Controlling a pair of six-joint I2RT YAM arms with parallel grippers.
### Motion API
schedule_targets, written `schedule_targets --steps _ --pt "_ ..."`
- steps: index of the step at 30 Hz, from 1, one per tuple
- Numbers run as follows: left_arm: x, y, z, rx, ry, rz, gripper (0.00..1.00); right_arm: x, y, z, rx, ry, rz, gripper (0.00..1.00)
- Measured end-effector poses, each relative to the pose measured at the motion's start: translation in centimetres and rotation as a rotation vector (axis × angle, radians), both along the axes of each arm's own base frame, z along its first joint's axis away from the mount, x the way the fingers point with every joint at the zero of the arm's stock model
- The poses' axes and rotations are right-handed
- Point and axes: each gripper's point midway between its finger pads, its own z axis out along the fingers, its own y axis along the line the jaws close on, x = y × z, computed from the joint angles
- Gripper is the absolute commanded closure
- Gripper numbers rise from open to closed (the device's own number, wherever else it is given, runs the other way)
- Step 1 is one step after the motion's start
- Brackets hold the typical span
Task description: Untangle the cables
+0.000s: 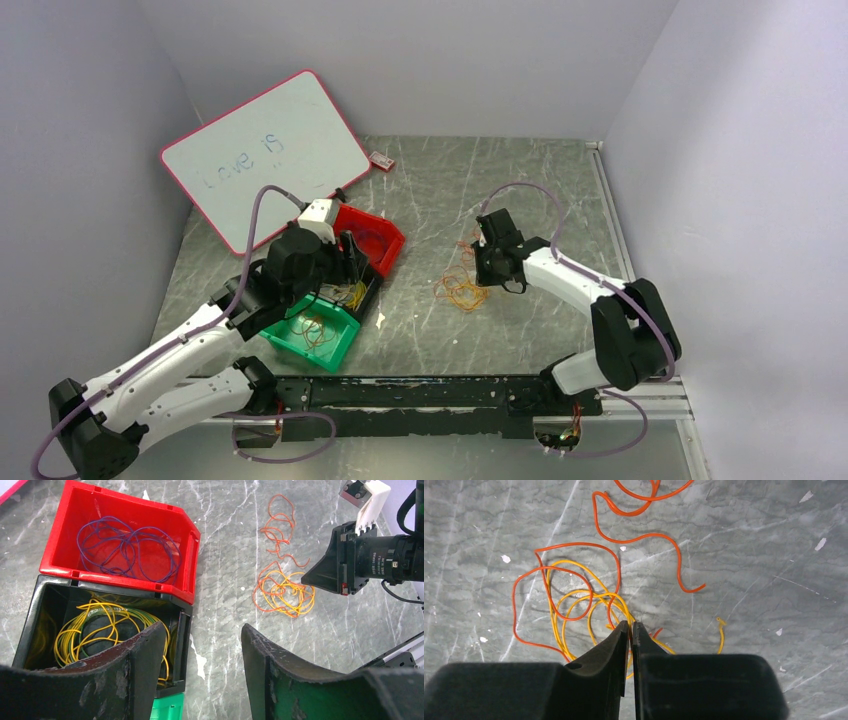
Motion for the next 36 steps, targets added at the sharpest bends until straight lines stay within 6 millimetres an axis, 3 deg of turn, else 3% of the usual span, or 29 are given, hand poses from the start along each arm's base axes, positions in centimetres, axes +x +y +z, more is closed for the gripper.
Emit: schedule_targets --steps 3,8,12,15,20,24,27,31,36 --pt "0.0 0.0 0.0 0.001 0.000 -0.001 0.38 0.2 0.0 0.3 0.005 -0.014 -0.002 1.00" --pt "0.0 -0.1 0.0 0.003 -0.002 -0.008 0.33 0.6 0.1 2.6 0.029 -0.080 -0.007 1.00" --pt "0.2 -1.2 1.0 -0.016 -0.049 -0.062 0.27 1.6 0.7 7.6 0.100 -0.201 -0.011 1.00" --pt "0.6 -2.8 2.3 -0.045 -0.108 -0.135 0.26 2.7 1.3 13.0 0.171 -0.321 -0.020 1.00" --pt "1.7 -7.2 4.0 -0.078 -0.195 -0.304 0.25 3.0 1.6 20.6 0.266 -0.472 -0.034 1.00" --pt "2.6 -10.8 5.9 -0.120 -0.261 -0.428 0.22 2.6 1.6 24.8 0.320 -0.538 -0.035 1.00" --pt "2.8 -13.1 7.7 -0.158 -0.318 -0.510 0.17 2.2 1.7 26.0 0.343 -0.552 -0.034 1.00" --pt "1.8 -15.6 9.8 -0.214 -0.383 -0.606 0.14 1.5 1.5 26.3 0.353 -0.542 -0.043 1.00" --pt "0.4 -18.3 10.8 -0.253 -0.421 -0.683 0.12 1.0 1.8 26.6 0.387 -0.534 -0.044 1.00"
